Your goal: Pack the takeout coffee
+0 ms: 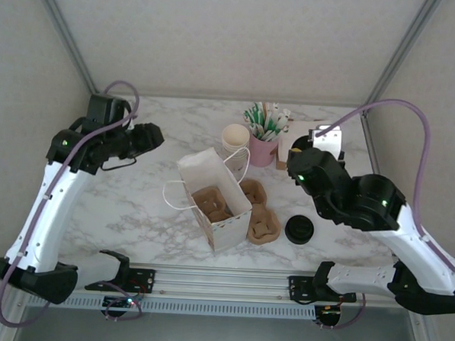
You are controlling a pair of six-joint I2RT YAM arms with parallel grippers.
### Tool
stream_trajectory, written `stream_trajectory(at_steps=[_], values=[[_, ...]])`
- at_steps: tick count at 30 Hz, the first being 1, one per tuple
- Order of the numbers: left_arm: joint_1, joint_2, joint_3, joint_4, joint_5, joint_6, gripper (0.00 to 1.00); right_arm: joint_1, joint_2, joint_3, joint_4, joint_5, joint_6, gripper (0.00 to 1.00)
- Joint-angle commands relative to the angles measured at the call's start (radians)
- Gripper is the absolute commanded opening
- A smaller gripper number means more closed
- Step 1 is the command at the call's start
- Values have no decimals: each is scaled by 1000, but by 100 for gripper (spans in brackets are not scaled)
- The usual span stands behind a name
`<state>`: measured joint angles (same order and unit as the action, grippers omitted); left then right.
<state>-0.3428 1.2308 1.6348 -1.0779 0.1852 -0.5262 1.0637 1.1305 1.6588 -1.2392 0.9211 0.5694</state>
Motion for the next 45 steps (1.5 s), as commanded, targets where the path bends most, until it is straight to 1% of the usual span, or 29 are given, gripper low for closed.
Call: stream_trajectory(at_steps=[1, 3, 5, 8, 11, 14, 17, 21, 45], values=[[-105, 68, 201, -167, 28, 144, 45, -86, 8, -57, -35, -80, 32, 49], [-198, 121, 326, -257, 17, 209, 44, -157, -2, -119, -15, -149, 27, 49], [-304, 166, 411, -336, 14, 280, 44, -238, -10, -192, 18, -231, 21, 49], [-423, 191, 424, -396, 7, 380, 44, -314, -10, -286, 66, -314, 14, 49], [-472, 219, 415, -454, -22, 425, 43, -408, -7, -356, 111, -370, -1, 50], [-480, 231, 411, -461, -50, 427, 42, -474, -5, -416, 178, -434, -19, 50], [-481, 251, 427, -465, -62, 423, 42, -516, 4, -469, 235, -473, -29, 50], [-483, 271, 432, -470, -77, 422, 42, -546, 23, -502, 272, -503, -32, 50], [-486, 296, 444, -473, -126, 405, 46, -563, 14, -535, 291, -526, -43, 50]])
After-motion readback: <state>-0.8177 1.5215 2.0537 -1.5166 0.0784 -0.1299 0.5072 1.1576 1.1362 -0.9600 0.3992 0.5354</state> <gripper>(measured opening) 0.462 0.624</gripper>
